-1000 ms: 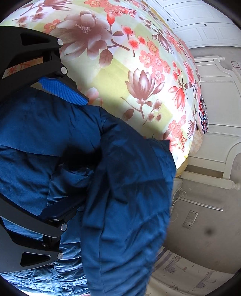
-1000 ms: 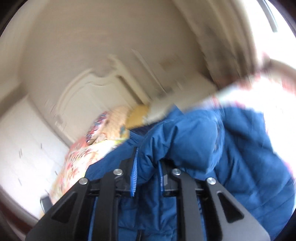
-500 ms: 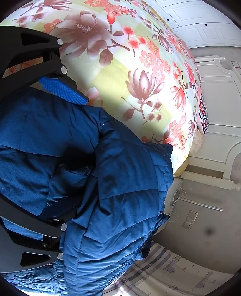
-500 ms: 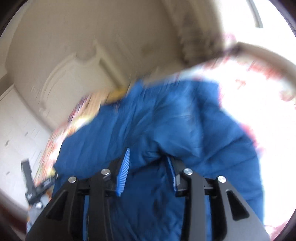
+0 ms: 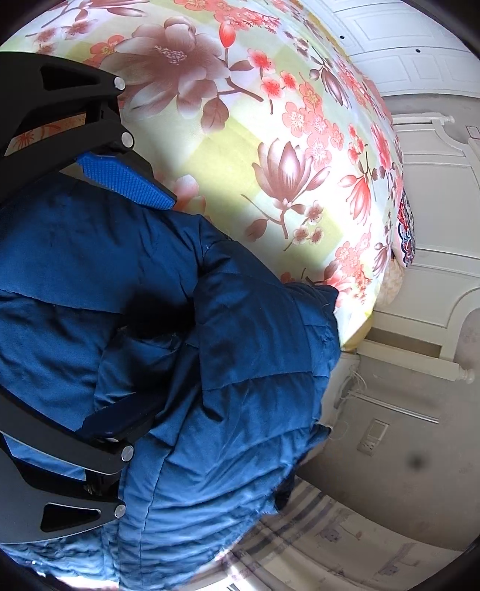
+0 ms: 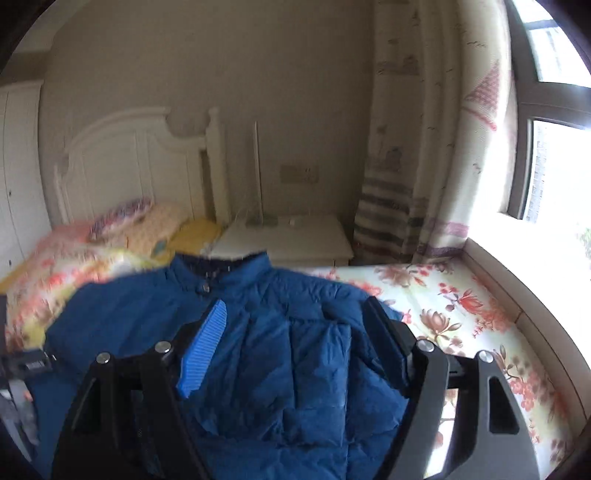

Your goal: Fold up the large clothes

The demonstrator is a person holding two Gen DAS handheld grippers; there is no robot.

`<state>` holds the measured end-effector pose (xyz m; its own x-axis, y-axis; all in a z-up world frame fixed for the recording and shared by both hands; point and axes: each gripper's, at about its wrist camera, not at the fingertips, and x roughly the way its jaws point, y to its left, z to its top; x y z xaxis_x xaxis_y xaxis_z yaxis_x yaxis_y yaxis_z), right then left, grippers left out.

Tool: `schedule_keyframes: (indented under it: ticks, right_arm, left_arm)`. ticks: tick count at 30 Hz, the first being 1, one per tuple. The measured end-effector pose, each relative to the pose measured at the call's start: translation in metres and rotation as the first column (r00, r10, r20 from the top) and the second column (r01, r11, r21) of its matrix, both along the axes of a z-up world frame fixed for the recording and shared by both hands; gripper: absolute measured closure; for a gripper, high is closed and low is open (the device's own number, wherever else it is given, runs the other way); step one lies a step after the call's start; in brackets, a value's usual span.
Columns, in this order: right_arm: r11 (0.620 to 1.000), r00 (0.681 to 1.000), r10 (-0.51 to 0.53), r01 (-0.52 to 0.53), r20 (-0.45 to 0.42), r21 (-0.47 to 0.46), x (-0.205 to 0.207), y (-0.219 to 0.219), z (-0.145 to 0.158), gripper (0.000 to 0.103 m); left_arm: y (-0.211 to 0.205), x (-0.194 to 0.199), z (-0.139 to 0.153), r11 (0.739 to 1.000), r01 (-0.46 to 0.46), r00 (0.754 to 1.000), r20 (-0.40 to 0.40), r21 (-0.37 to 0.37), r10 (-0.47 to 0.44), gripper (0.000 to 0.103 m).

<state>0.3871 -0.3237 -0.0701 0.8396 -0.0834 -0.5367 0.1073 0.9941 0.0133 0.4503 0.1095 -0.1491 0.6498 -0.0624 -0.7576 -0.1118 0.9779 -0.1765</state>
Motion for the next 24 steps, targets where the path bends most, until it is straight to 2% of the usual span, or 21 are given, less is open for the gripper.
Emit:
schedule_keyframes:
  ticks: [2, 3, 4, 6, 8, 10, 12, 15, 18, 19, 20, 22, 24]
  right_arm:
    - [1.000, 0.995, 0.031, -0.030, -0.092, 0.005, 0.010, 0.004, -0.025, 0.030]
    - [0.999, 0.986, 0.049, -0.052, -0.156, -0.017, 0.014, 0.007, -0.043, 0.030]
    - [0.997, 0.982, 0.063, -0.068, -0.178, -0.022, 0.014, 0.013, -0.059, 0.030]
    - [0.997, 0.976, 0.077, -0.081, -0.205, -0.009, 0.021, 0.022, -0.062, 0.029]
    - [0.996, 0.970, 0.087, -0.092, -0.227, -0.008, 0.028, 0.024, -0.069, 0.028]
    - [0.996, 0.968, 0.084, -0.089, -0.237, -0.012, 0.029, 0.025, -0.071, 0.027]
    - [0.996, 0.968, 0.080, -0.087, -0.237, -0.021, 0.029, 0.027, -0.075, 0.027]
    - [0.996, 0.969, 0.082, -0.087, -0.235, -0.009, 0.032, 0.027, -0.074, 0.027]
    - [0.996, 0.969, 0.085, -0.086, -0.232, 0.006, 0.035, 0.021, -0.072, 0.027]
    - [0.996, 0.969, 0.085, -0.086, -0.232, 0.007, 0.035, 0.021, -0.071, 0.027]
    - [0.996, 0.969, 0.085, -0.086, -0.232, 0.007, 0.035, 0.021, -0.070, 0.027]
    - [0.996, 0.969, 0.087, -0.087, -0.231, 0.009, 0.035, 0.021, -0.070, 0.027]
    - [0.996, 0.969, 0.091, -0.089, -0.230, 0.018, 0.034, 0.021, -0.070, 0.026]
  left_arm:
    - [0.002, -0.011, 0.010, 0.999, 0.020, 1.000, -0.005, 0.026, -0.020, 0.012]
    - [0.003, -0.018, 0.016, 0.999, 0.015, 1.000, 0.012, 0.033, -0.016, 0.012]
    - [0.007, -0.027, 0.031, 1.000, 0.002, 0.999, 0.054, 0.020, -0.003, 0.012]
    - [0.011, -0.033, 0.064, 1.000, -0.028, 0.991, 0.134, -0.011, 0.029, 0.012]
    - [0.004, -0.029, 0.092, 0.999, -0.035, 0.979, 0.201, -0.011, 0.036, 0.012]
    - [-0.022, -0.012, 0.119, 1.000, 0.010, 0.967, 0.255, 0.022, -0.015, 0.012]
    - [-0.055, 0.015, 0.127, 0.994, 0.073, 0.964, 0.249, 0.078, -0.090, 0.011]
    - [-0.094, 0.060, 0.109, 0.983, 0.156, 0.974, 0.151, 0.100, -0.170, 0.011]
    - [-0.121, 0.100, 0.056, 0.973, 0.151, 0.988, 0.000, 0.174, -0.154, 0.011]
    - [-0.129, 0.108, 0.026, 0.963, 0.167, 0.985, -0.067, 0.211, -0.156, 0.010]
    - [-0.134, 0.109, 0.012, 0.955, 0.177, 0.984, -0.076, 0.239, -0.163, 0.008]
    - [-0.141, 0.097, 0.004, 0.933, 0.176, 0.983, 0.001, 0.314, -0.186, 0.007]
    - [-0.138, 0.096, 0.011, 0.932, 0.197, 0.980, -0.040, 0.303, -0.194, 0.008]
